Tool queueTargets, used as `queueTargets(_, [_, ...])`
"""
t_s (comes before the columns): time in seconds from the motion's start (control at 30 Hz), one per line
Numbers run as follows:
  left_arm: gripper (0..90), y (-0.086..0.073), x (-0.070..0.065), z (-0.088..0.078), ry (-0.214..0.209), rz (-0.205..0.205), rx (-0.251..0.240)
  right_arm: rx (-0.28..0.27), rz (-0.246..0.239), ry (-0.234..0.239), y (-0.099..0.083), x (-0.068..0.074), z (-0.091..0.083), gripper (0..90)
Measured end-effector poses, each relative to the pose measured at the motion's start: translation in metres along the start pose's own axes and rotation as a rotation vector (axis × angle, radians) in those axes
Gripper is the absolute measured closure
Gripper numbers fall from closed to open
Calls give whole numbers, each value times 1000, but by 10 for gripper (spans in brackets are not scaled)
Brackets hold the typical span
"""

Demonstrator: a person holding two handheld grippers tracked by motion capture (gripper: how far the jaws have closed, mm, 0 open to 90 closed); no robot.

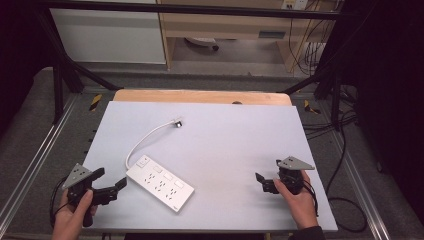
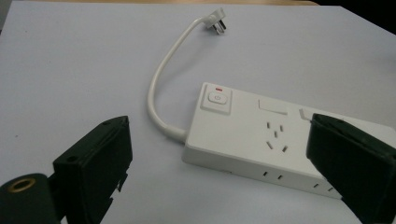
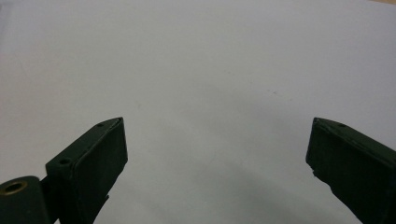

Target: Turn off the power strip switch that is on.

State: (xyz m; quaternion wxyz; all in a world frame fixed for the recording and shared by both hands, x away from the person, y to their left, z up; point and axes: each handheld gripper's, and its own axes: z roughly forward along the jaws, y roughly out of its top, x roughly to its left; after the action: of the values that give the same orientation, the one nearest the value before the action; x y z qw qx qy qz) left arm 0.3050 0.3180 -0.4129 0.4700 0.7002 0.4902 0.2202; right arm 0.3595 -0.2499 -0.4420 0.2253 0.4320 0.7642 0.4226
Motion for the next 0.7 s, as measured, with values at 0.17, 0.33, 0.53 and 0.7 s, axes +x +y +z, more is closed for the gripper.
queueTargets(0.17, [71,1,0,-1,-4,5,-8,7,-1,-1,0,1,0,58])
queueTargets(0.33, [71,1,0,-2,-31,-8,-17,5,-7,-3,0,1,-1,56])
queueTargets(0.53, [71,2,-2,-4,-43,-4,-24,9,-1,-5,1,1,-1,52])
queueTargets(0.7, [71,5,-5,-3,-72,-23,-42,1,-9,-9,1,1,-1,50])
